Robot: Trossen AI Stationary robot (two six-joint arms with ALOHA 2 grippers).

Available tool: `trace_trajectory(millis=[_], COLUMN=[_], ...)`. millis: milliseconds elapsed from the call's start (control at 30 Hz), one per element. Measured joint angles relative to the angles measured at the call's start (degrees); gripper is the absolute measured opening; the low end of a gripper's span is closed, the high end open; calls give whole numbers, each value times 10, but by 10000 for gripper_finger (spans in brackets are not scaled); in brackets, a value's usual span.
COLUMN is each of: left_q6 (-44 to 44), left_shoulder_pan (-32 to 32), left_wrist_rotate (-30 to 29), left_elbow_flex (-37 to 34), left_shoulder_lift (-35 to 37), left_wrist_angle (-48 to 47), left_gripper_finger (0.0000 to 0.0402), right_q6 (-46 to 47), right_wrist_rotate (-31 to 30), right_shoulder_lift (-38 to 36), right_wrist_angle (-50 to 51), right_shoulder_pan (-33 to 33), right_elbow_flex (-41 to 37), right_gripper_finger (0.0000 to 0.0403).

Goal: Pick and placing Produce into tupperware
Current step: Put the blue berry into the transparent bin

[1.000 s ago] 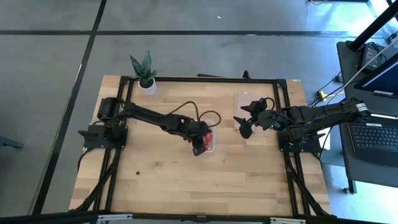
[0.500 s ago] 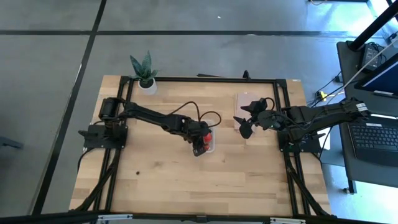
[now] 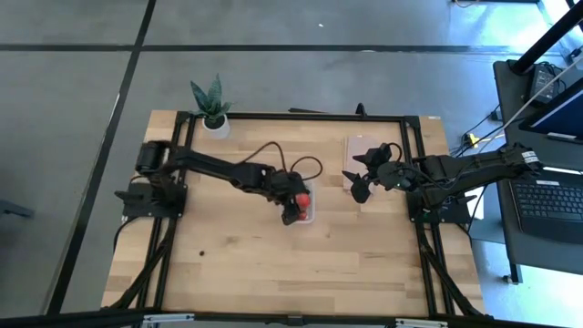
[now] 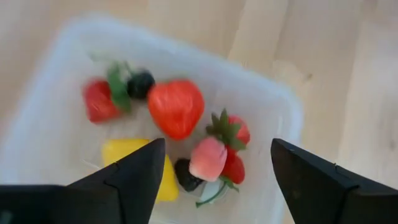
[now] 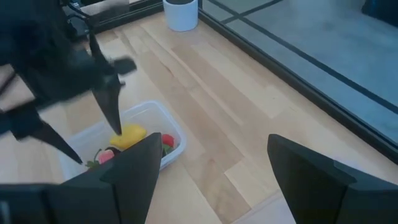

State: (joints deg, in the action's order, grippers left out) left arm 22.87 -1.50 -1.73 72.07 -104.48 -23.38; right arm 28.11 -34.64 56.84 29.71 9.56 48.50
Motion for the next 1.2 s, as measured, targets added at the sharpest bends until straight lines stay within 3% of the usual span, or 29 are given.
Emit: trace_trajectory(millis=[233,500,700,833,1000,1200], left_q6=[-10,-28,-34,-10,99,365], left_shoulder_pan=[-1,-25,-60,-99,-159,-220], left_wrist_rotate=[-38,-32,-33,-37,-72,-77], left_elbow_flex=[1,1,1,1,1,0], left_shoulder_lift=[105,219,260,266,261,261], left_wrist_angle=[-28,-102,-146,-233,-375,-487], left_gripper_finger=[279,278,278,278,278,278], right_q6=[-1,-1,-1,0,1,2], right_wrist_rotate=[-1,-2,-2,-2,-2,-2], right_shoulder_lift=[0,0,0,0,0,0], right_wrist_angle=[0,-4,-4,-5,-6,-8], right_shoulder_pan=[0,0,0,0,0,0], right_elbow_flex=[0,0,0,0,0,0], right_gripper_finger=[294,294,294,294,294,294])
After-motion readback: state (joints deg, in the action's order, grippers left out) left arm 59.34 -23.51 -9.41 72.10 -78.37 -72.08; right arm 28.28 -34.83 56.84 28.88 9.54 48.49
